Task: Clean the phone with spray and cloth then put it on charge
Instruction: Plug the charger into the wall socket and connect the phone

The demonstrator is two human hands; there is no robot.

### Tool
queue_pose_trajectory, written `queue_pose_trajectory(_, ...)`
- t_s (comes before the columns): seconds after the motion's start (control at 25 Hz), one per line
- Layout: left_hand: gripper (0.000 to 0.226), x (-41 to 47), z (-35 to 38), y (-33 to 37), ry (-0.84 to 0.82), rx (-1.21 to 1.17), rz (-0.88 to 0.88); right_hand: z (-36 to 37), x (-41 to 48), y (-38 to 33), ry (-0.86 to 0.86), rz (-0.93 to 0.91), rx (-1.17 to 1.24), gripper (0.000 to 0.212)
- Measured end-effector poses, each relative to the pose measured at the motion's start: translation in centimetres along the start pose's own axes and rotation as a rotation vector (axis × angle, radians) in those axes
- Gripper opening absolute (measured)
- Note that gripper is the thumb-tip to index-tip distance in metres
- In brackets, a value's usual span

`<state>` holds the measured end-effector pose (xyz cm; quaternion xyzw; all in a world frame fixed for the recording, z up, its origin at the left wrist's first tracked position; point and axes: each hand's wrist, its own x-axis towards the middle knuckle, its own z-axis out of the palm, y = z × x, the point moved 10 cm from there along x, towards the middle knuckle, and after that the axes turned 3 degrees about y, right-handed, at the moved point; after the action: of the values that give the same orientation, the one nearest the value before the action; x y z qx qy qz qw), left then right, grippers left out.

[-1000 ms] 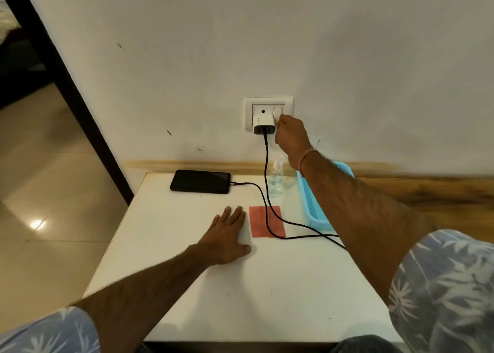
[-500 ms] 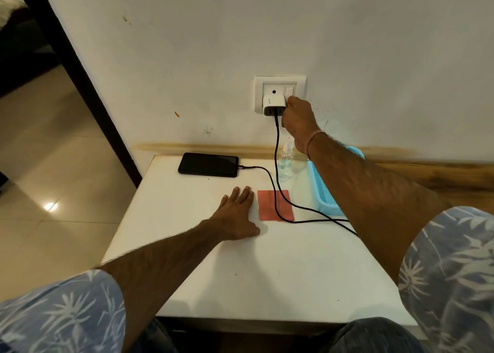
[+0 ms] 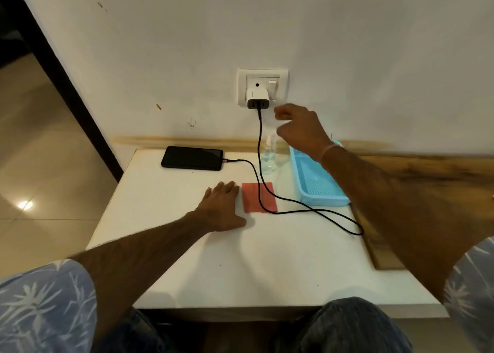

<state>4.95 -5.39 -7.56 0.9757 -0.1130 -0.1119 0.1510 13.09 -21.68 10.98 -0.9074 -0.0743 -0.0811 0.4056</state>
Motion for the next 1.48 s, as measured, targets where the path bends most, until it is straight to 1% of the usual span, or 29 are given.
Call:
queue_pose_trajectory(0.08, 0.058, -1.4, -2.5, 1.8, 0.247, -0.037, 0.028, -1.0, -4.3, 0.9, -0.063, -0.16, -0.251, 0.01)
queue_pose_trajectory(0.12, 0.039, -2.1, -3.0, 3.0, 0.311, -0.096, 0.052, -1.0, -6.5, 2.3, -0.106, -0.182, -0.373, 0.014)
queue_pose_trajectory(0.16, 0.024, -2.7, -2.7, 4.0, 0.303, -0.185, 0.053, -0.7, -8.7, 4.1, -0.16, -0.185, -0.485, 0.027)
queue_pose_trajectory(0.2, 0.014, -3.0, -1.9, 4.8, 0.24, -0.283, 0.035, -0.1, -10.8, 6.3, -0.232, -0.157, -0.584, 0.034)
queue_pose_trajectory(0.28, 0.01, -3.2, 0.2, 6.7, 0.08, -0.407, 0.01, 1.2, -14.0, 10.3, -0.319, -0.115, -0.741, 0.028)
queue_pose_trajectory(0.32, 0.012, -3.2, 1.0, 7.6, 0.023, -0.422, 0.017, 1.6, -14.9, 11.9, -0.323, -0.091, -0.795, 0.026)
queue_pose_trajectory(0.36, 0.014, -3.1, 1.7, 8.3, -0.015, -0.423, 0.021, 2.0, -15.2, 13.2, -0.323, -0.064, -0.832, 0.029)
queue_pose_trajectory(0.44, 0.017, -3.2, 2.3, 9.0, -0.018, -0.414, 0.01, 2.7, -15.1, 14.8, -0.301, -0.027, -0.884, 0.034)
queue_pose_trajectory(0.6, 0.017, -3.6, 2.5, 8.8, 0.012, -0.452, -0.038, 3.2, -14.1, 15.2, -0.189, 0.033, -0.909, 0.03)
queue_pose_trajectory(0.72, 0.019, -4.0, 2.6, 8.4, 0.005, -0.494, -0.076, 3.2, -13.9, 15.0, -0.188, 0.098, -0.859, 0.027)
queue_pose_trajectory(0.76, 0.019, -4.1, 2.7, 8.2, 0.0, -0.517, -0.098, 3.5, -14.2, 15.0, -0.23, 0.121, -0.847, 0.029)
queue_pose_trajectory(0.88, 0.021, -4.5, 3.2, 7.4, -0.021, -0.617, -0.18, 5.8, -16.3, 14.6, -0.428, 0.13, -0.822, 0.031)
queue_pose_trajectory(0.96, 0.02, -5.0, 3.5, 6.9, -0.047, -0.719, -0.251, 7.3, -17.8, 13.7, -0.522, 0.163, -0.726, 0.03)
queue_pose_trajectory(1.04, 0.02, -5.6, 3.6, 6.6, -0.08, -0.826, -0.33, 8.5, -18.2, 11.9, -0.55, 0.226, -0.563, 0.035)
queue_pose_trajectory(1.08, 0.021, -6.0, 3.5, 6.4, -0.09, -0.879, -0.372, 9.2, -18.1, 10.8, -0.537, 0.257, -0.453, 0.035)
queue_pose_trajectory(1.2, 0.028, -7.2, 3.4, 5.7, -0.165, -1.161, -0.471, 10.9, -17.7, 7.3, -0.427, 0.368, -0.084, 0.02)
queue_pose_trajectory(1.28, 0.035, -7.9, 2.9, 4.7, -0.215, -1.273, -0.46, 12.4, -17.6, 5.3, -0.407, 0.425, 0.105, 0.019)
queue_pose_trajectory(1.36, 0.04, -8.0, 1.7, 2.6, -0.217, -1.232, -0.41, 13.9, -17.3, 3.1, -0.447, 0.438, 0.199, 0.018)
queue_pose_trajectory(1.4, 0.039, -7.8, 0.8, 1.2, -0.186, -1.162, -0.392, 14.4, -16.6, 2.2, -0.456, 0.436, 0.2, 0.016)
queue_pose_trajectory(1.48, 0.032, -6.9, -1.3, -2.1, -0.103, -0.979, -0.378, 14.7, -14.4, 0.5, -0.403, 0.393, 0.114, 0.014)
